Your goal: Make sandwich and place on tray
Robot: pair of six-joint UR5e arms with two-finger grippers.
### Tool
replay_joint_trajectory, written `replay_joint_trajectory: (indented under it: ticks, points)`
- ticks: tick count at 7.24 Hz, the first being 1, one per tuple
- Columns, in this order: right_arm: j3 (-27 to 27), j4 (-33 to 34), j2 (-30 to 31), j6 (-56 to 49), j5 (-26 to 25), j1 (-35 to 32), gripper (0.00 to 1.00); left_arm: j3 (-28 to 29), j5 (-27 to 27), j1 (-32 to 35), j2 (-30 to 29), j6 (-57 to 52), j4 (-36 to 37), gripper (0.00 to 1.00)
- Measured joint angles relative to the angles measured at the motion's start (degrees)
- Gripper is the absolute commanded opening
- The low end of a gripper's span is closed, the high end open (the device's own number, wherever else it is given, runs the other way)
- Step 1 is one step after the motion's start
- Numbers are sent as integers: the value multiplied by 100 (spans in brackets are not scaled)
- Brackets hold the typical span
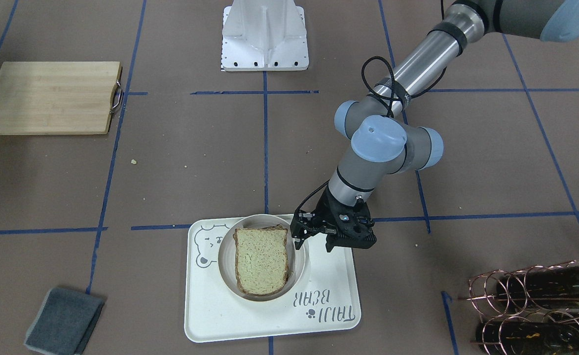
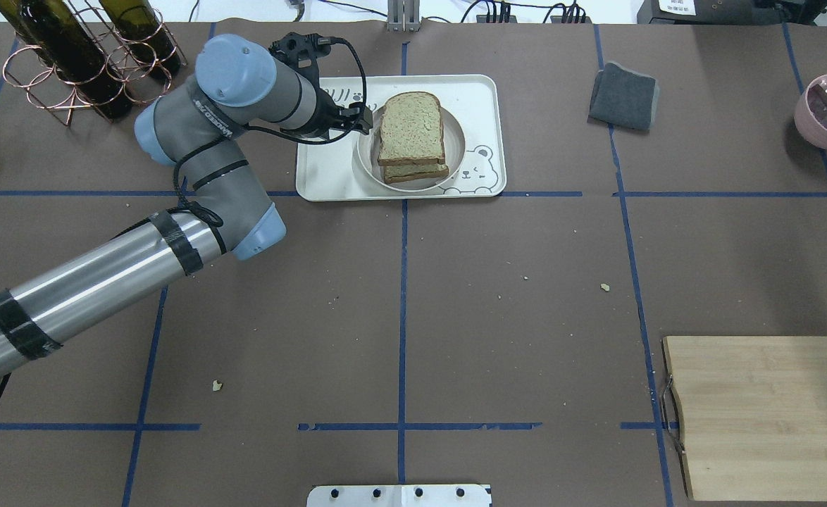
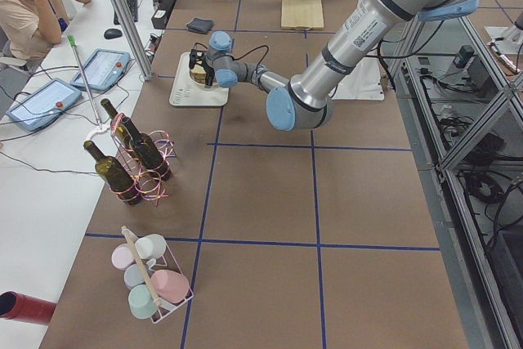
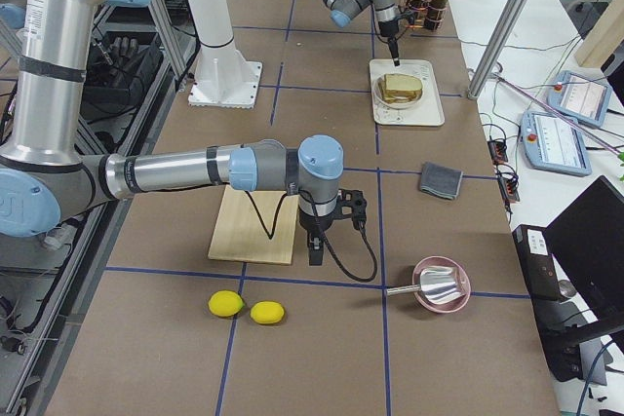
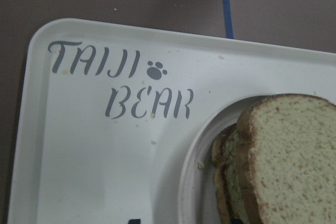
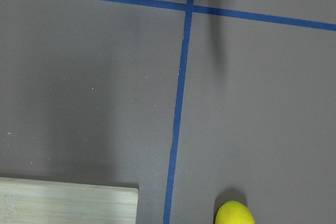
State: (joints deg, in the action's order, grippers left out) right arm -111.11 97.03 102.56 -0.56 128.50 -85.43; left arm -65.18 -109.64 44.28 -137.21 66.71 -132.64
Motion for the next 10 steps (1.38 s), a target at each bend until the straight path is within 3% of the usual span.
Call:
replay_joint_trajectory:
  ticks: [2,4,5,7,10]
  points:
    - [25,0,7,1,0,0,100,-1818,-593,293,965,-699,1048,100]
    - [49,0,10,9,0,0,100,-3864,-805,658,2087,-1922,2540,100]
    - [57,0,16,9,0,0,100,-4465,-973,1150,2613,-2677,3061,100]
    - [69,0,40,4,0,0,100,-4683,-1582,2351,3618,-4544,3532,100]
    - [72,0,68,3,0,0,100,-4098,-1781,3753,4540,-6933,4403,100]
